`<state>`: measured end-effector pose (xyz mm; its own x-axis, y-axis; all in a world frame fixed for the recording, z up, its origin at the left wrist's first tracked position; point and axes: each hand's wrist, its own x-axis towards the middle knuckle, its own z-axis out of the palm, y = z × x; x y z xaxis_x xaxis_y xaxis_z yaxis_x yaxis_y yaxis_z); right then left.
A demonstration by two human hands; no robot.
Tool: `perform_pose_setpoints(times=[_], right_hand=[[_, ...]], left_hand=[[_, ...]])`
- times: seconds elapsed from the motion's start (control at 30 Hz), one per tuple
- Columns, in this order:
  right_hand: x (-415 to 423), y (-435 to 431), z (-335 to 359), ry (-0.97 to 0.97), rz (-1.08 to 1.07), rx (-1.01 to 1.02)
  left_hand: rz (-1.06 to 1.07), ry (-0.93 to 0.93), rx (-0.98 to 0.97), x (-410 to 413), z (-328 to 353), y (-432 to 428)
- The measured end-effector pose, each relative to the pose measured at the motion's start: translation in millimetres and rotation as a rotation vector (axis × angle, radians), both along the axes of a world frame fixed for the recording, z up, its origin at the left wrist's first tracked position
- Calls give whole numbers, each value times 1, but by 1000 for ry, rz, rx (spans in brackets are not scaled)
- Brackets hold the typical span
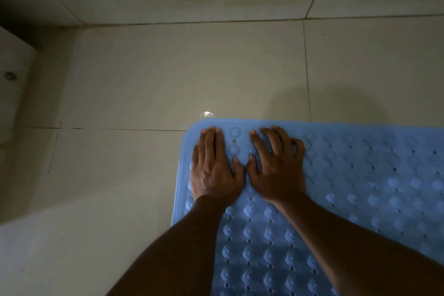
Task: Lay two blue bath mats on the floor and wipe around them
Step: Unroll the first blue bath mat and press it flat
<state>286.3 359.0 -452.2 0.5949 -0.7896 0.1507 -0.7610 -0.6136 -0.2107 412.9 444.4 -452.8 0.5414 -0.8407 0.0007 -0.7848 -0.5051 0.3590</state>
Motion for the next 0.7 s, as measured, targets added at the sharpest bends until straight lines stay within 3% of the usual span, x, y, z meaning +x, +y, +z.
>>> perform_pose_setpoints(times=[0.37,0.5,0.7], right_hand=[[-18,8,-3,-65,66,74],[-61,59,9,-38,83,106],[-96,151,2,4,76,124]], left_hand=[[-67,-37,24,-14,0,39],[-143,-6,98,-43,14,113],[-82,-26,144,-72,25,175]])
